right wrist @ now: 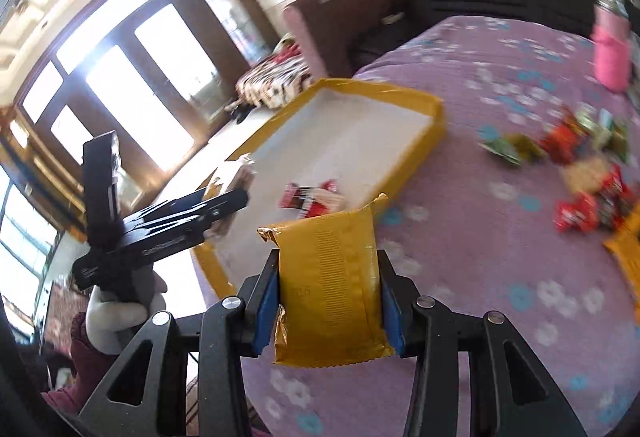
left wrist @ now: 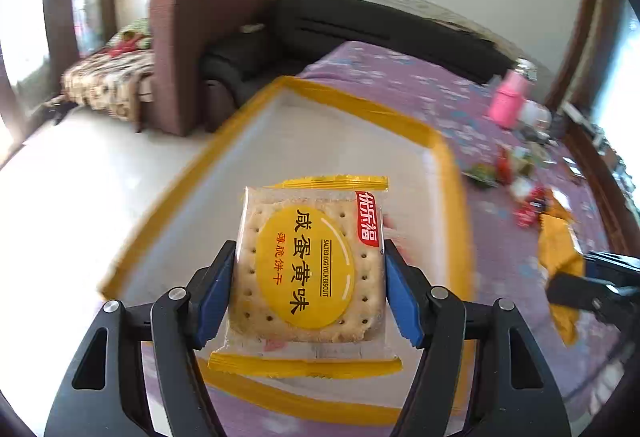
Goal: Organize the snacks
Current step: 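Carry the biscuit packet and yellow pouch into the tray and release both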
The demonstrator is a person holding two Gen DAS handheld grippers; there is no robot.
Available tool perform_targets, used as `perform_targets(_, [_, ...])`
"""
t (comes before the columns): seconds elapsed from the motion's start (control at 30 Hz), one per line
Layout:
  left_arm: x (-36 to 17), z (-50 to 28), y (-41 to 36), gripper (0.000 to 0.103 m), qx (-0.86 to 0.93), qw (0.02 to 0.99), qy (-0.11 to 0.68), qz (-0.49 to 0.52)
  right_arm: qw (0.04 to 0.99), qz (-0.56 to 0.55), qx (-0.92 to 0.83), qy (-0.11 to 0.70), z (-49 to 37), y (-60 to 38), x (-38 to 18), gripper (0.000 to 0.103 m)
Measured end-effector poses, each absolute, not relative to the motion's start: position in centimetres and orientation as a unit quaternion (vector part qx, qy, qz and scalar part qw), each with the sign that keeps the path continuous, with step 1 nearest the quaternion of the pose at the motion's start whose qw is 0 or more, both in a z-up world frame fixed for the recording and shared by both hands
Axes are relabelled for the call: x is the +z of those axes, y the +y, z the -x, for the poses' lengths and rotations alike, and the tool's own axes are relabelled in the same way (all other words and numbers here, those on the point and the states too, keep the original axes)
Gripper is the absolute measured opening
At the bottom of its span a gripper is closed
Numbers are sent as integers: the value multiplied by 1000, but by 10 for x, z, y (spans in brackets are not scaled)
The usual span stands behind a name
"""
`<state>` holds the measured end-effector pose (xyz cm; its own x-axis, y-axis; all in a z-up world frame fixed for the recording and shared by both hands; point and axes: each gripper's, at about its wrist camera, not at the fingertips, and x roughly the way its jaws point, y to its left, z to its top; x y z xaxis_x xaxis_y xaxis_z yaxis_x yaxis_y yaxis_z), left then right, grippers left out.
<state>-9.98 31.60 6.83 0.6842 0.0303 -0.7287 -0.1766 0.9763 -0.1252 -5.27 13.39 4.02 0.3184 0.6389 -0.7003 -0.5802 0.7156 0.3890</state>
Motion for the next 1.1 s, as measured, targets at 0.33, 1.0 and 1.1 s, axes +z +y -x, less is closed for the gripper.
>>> perform_targets(0.33, [45, 86, 361, 69, 77, 899, 412, 129, 768, 30, 403, 496, 33, 260, -1, 44])
perform_targets(1.0, [116, 158, 345, 71, 39, 931, 290, 218, 800, -74, 398, 444, 41, 203, 20, 53])
perform_targets(1.1, [131, 165, 322, 78, 20, 940, 273, 202, 802, -96, 392, 440, 42, 182, 19, 55])
